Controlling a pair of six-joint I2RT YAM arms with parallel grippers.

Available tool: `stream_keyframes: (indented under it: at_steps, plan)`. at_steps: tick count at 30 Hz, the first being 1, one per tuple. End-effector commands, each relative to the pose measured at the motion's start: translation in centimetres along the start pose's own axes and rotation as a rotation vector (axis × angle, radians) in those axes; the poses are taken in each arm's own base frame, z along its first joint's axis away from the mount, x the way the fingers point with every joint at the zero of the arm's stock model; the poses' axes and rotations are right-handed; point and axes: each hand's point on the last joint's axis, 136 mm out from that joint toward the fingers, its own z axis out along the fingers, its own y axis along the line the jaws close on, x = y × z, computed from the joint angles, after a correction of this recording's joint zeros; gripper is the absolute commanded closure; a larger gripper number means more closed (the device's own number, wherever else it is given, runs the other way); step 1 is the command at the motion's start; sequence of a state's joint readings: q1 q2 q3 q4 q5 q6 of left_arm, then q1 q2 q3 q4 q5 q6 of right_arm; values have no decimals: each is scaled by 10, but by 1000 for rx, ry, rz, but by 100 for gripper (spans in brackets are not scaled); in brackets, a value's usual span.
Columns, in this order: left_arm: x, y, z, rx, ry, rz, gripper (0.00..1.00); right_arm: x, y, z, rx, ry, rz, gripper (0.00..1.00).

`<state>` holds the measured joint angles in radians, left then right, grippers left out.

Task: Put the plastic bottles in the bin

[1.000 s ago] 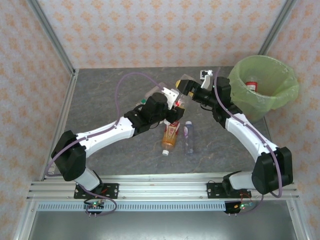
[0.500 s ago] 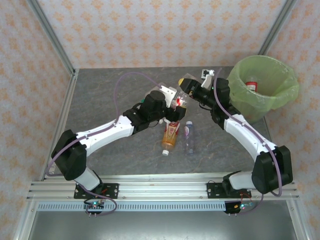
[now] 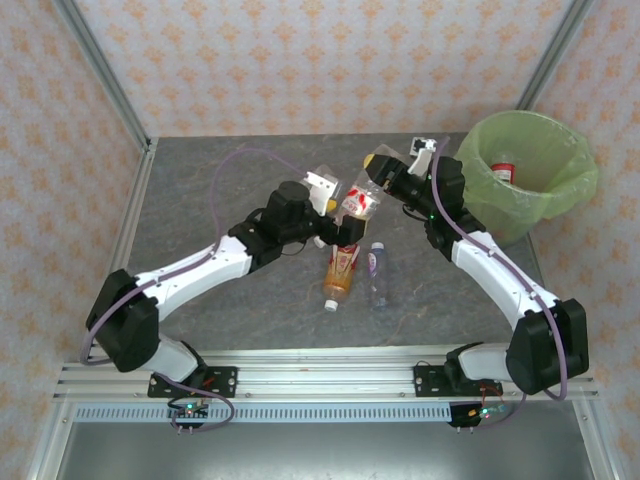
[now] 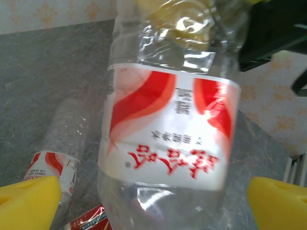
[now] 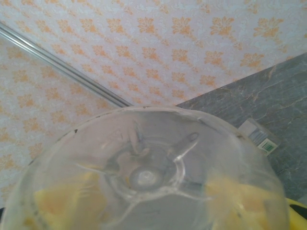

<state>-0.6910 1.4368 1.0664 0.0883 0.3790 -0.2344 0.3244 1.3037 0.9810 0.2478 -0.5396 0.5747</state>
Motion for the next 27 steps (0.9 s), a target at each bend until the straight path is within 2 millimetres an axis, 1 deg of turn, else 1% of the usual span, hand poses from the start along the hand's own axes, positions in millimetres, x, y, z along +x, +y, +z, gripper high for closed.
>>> stream_keyframes:
  at_steps: [1,4,8,13,18,20,23,27]
  plan:
    - [-22,-4,-17,13,-89,26,0,-10,3,-7,17,-36,-48,46]
    - [-29,2,-25,-13,-124,9,0,-12,3,-8,33,-37,-68,46]
    - [-39,19,-40,-101,-205,-35,0,-15,1,-11,61,-40,-97,46]
    - [-45,43,-59,-228,-282,-72,0,-20,0,-18,100,-54,-144,46]
    - [-39,85,-86,-469,-359,-136,0,-28,-2,-26,161,-67,-201,46]
    - [-35,100,-98,-567,-374,-159,0,-32,2,-29,163,-76,-210,46]
    - [-27,121,-114,-712,-381,-188,0,-42,14,-33,146,-96,-226,46]
    - [-15,144,-133,-892,-379,-241,0,-58,20,-38,190,-130,-273,45]
